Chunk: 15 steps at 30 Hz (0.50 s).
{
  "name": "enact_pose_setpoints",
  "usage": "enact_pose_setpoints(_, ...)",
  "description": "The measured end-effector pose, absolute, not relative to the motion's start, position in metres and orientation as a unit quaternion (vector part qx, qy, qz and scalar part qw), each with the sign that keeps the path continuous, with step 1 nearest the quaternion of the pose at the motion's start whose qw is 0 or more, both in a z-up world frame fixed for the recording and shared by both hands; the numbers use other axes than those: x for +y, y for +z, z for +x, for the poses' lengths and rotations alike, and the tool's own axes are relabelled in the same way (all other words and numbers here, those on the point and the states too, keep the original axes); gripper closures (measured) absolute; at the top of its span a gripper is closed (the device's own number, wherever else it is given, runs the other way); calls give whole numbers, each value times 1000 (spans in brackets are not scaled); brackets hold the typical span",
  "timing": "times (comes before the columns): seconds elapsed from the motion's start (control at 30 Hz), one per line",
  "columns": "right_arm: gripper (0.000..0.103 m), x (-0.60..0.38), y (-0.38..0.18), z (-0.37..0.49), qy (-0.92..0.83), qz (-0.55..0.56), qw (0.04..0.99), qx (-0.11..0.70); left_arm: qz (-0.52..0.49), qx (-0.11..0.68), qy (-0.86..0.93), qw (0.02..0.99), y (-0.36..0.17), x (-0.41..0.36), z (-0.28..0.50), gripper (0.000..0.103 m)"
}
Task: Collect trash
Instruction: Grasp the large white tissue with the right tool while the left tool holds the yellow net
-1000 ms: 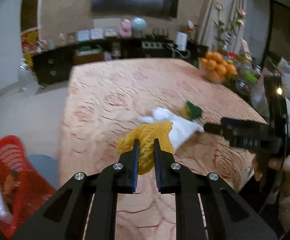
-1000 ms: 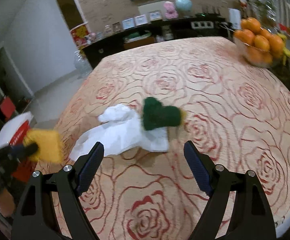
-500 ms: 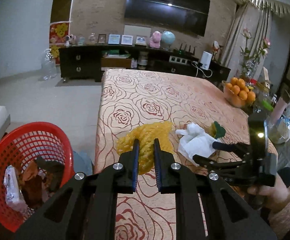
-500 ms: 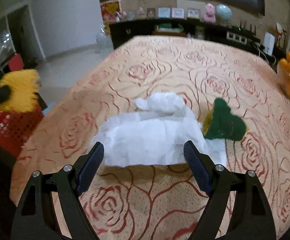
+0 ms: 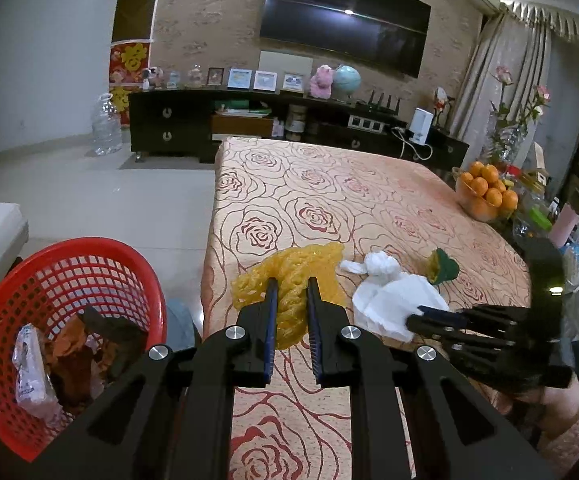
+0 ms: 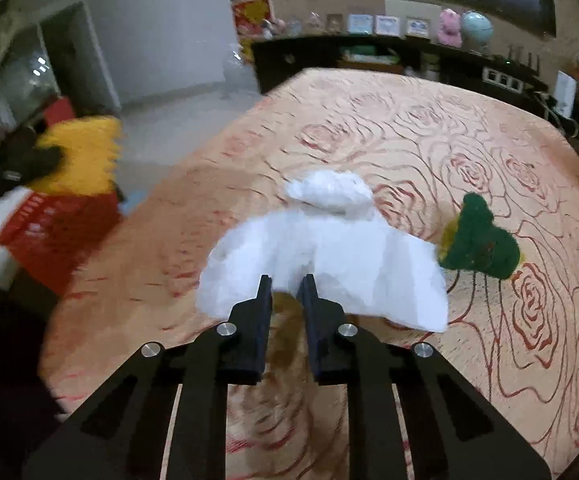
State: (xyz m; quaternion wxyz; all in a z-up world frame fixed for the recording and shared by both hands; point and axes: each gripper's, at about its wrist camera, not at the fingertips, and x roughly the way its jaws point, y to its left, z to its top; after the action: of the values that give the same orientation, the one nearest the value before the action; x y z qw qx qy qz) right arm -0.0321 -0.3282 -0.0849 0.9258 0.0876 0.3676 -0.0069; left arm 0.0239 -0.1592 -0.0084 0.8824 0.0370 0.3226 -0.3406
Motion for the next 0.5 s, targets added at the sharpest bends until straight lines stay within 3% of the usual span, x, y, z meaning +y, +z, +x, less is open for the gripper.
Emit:
enact_pose_setpoints(0.3, 85, -316, -66, -60, 64, 95, 929, 352, 36, 325, -339, 882, -9, -157, 26, 90)
enact_pose_setpoints(0.4, 58, -309, -68, -59, 60, 81, 926, 364, 36, 325, -339, 882, -9, -157, 26, 90)
enact_pose_setpoints(0.43, 40, -308, -67, -59, 50, 75, 928, 361, 36, 325, -340, 882, -9, -157, 26, 90)
enact_pose_setpoints(0.47, 31, -309, -65, -61, 37, 73, 933, 351, 37, 325, -339, 882, -9, -158, 26, 90)
enact_pose_setpoints(0.5, 29, -310, -62, -62, 30, 74, 937, 341, 37, 325, -339, 882, -9, -157, 26, 90)
